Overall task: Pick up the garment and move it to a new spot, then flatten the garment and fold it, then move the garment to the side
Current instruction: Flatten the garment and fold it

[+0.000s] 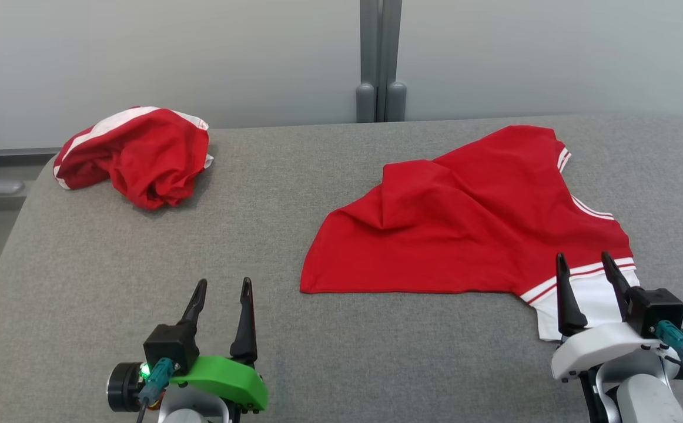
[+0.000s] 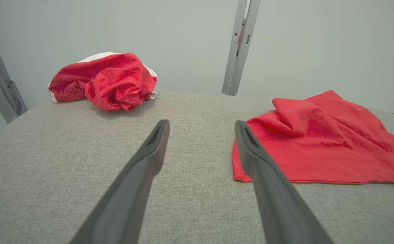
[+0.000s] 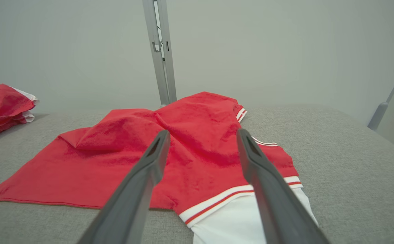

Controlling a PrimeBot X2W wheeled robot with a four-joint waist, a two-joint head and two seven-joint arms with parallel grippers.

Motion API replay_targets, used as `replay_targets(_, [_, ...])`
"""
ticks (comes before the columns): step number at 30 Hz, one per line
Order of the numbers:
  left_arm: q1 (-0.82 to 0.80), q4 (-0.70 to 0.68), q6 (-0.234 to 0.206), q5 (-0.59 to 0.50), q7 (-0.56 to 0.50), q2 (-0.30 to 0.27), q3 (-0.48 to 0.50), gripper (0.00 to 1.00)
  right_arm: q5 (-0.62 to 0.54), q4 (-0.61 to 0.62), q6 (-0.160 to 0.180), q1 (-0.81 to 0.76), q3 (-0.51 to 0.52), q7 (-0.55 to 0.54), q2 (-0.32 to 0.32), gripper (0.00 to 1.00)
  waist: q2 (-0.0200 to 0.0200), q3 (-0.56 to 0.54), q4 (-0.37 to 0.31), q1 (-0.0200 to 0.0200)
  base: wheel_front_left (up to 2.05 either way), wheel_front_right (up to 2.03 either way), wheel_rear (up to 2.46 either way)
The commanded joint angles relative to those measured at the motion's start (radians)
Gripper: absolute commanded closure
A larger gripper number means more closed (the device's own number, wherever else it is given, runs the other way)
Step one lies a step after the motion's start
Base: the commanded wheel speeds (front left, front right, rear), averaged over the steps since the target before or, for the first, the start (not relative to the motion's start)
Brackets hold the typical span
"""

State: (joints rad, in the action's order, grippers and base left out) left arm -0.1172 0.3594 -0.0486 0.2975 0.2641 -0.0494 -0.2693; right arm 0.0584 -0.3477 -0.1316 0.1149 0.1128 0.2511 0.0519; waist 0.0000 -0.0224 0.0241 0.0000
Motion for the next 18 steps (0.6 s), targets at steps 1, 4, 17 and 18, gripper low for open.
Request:
replay_targets(1, [0.008, 0.004, -0.001, -0.008, 0.000, -0.002, 0.003, 0.00, 0.021, 0.007, 0.002, -0.016, -0.006, 0.002, 0.000, 0.00, 0.0000, -0.007, 0.007, 0.0000, 0.00, 0.00, 0.00])
replay_targets(4, [0.002, 0.011, 0.001, -0.011, 0.000, -0.002, 0.004, 0.00, 0.057, 0.003, 0.002, -0.028, -0.021, 0.004, -0.001, 0.00, 0.0000, -0.012, 0.012, 0.0000, 0.00, 0.00, 0.00])
replay_targets(17, [-0.007, 0.019, 0.005, -0.016, 0.000, -0.002, -0.001, 0.00, 0.068, -0.012, 0.002, -0.017, -0.050, 0.010, 0.000, 0.00, 0.0000, -0.014, 0.010, 0.0000, 0.00, 0.00, 0.00])
replay_targets(18, [-0.007, 0.020, 0.005, -0.016, 0.000, -0.002, -0.001, 0.00, 0.065, -0.013, 0.002, -0.016, -0.051, 0.010, 0.000, 0.00, 0.0000, -0.013, 0.010, 0.0000, 0.00, 0.00, 0.00])
